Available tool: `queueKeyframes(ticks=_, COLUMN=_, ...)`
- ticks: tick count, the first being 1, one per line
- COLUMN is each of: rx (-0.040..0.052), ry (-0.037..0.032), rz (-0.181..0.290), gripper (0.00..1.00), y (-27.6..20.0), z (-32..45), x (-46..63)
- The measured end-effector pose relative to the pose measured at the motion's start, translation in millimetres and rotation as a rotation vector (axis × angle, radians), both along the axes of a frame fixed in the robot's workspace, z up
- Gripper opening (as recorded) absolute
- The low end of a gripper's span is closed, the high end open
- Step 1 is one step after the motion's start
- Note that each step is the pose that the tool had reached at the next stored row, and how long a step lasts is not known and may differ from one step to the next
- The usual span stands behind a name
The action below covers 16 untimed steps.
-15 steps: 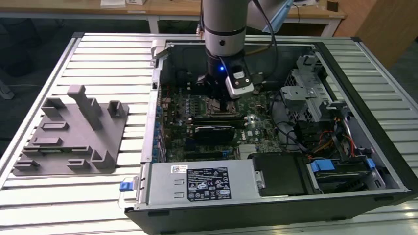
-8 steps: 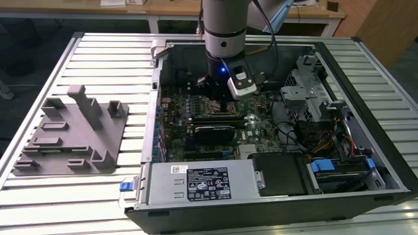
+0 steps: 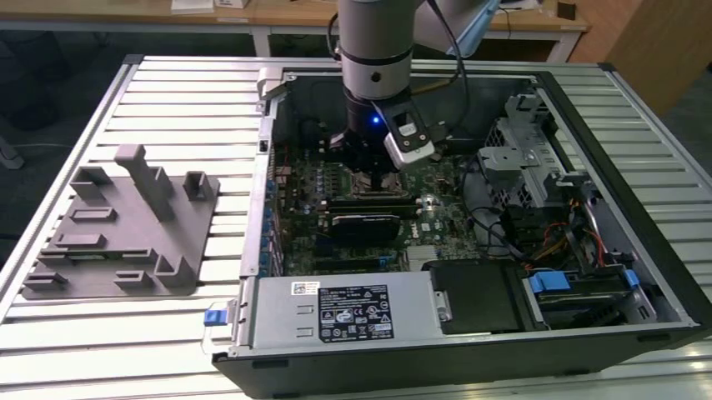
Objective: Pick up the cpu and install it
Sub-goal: 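Install the second cpu locking lever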
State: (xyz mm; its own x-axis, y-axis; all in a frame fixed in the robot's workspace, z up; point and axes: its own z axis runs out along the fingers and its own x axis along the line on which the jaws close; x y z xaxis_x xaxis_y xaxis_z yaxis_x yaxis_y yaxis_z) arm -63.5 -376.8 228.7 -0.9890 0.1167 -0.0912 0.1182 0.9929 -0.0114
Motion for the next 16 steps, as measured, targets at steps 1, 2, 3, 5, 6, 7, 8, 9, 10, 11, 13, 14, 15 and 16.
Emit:
queueKeyframes(ticks=1, rx=-0.0001, ry=0.0000, rz=0.005, gripper=0.11, y=-0.4, z=-0.3, x=-1.4)
queueKeyframes(ticks=2, rx=-0.0001, ry=0.0001, rz=0.010, gripper=0.11, y=-0.8, z=-0.7, x=-2.6)
queueKeyframes(ticks=3, rx=-0.0001, ry=0.0001, rz=0.016, gripper=0.11, y=-1.2, z=-1.1, x=-3.7)
queueKeyframes(ticks=5, rx=-0.0002, ry=0.0001, rz=0.029, gripper=0.11, y=-2.1, z=-1.9, x=-5.4)
queueKeyframes(ticks=6, rx=-0.0001, ry=0.0001, rz=0.037, gripper=0.11, y=-2.4, z=-2.5, x=-6.1)
queueKeyframes(ticks=7, rx=0.0001, ry=-0.0001, rz=0.045, gripper=0.11, y=-2.5, z=-3.0, x=-6.7)
queueKeyframes(ticks=8, rx=-0.0001, ry=0.0000, rz=0.053, gripper=0.11, y=-2.7, z=-3.3, x=-7.2)
queueKeyframes(ticks=9, rx=-0.0001, ry=0.0001, rz=0.058, gripper=0.11, y=-3.0, z=-3.7, x=-7.4)
queueKeyframes(ticks=10, rx=-0.0001, ry=0.0001, rz=0.062, gripper=0.11, y=-3.4, z=-4.1, x=-7.5)
queueKeyframes(ticks=11, rx=-0.0001, ry=0.0001, rz=0.067, gripper=0.11, y=-3.8, z=-4.8, x=-7.7)
queueKeyframes(ticks=13, rx=0.0001, ry=0.0000, rz=0.076, gripper=0.11, y=-4.3, z=-5.4, x=-8.1)
queueKeyframes(ticks=14, rx=0.0000, ry=0.0000, rz=0.078, gripper=0.11, y=-4.4, z=-5.6, x=-8.2)
queueKeyframes(ticks=15, rx=-0.0001, ry=0.0001, rz=0.081, gripper=0.11, y=-4.4, z=-5.6, x=-8.3)
queueKeyframes(ticks=16, rx=-0.0003, ry=0.0002, rz=0.082, gripper=0.11, y=-4.4, z=-5.6, x=-8.3)
